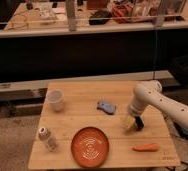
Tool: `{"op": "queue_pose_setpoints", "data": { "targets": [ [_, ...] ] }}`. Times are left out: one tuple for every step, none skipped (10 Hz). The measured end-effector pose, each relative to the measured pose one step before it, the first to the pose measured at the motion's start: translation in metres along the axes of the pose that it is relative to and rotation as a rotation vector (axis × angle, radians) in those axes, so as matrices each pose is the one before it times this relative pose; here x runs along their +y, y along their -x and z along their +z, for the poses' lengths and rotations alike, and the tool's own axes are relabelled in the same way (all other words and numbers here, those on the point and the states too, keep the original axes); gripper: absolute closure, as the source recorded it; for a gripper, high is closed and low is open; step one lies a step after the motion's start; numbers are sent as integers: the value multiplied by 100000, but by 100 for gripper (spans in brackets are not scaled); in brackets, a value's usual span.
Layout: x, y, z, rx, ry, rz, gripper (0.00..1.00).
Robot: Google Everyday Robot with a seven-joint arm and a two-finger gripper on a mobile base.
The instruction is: Place the eraser in the ceramic cup
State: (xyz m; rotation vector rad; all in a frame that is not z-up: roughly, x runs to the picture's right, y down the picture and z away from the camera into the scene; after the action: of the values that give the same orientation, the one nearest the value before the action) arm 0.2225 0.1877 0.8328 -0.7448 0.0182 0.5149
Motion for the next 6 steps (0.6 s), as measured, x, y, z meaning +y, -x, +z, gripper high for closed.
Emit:
{"op": "queue_pose_setpoints", "data": {
  "targets": [
    [-2, 3, -3, -2, -4, -1, 20],
    [1, -3, 0, 5, 2, 1, 20],
    [2, 3, 4, -2, 8, -3, 20],
    [-2, -4, -2, 0, -5, 8, 20],
    [0, 3, -1, -2, -2, -4, 20],
    [4, -2, 15, -2, 25, 5, 27]
  ]
}}
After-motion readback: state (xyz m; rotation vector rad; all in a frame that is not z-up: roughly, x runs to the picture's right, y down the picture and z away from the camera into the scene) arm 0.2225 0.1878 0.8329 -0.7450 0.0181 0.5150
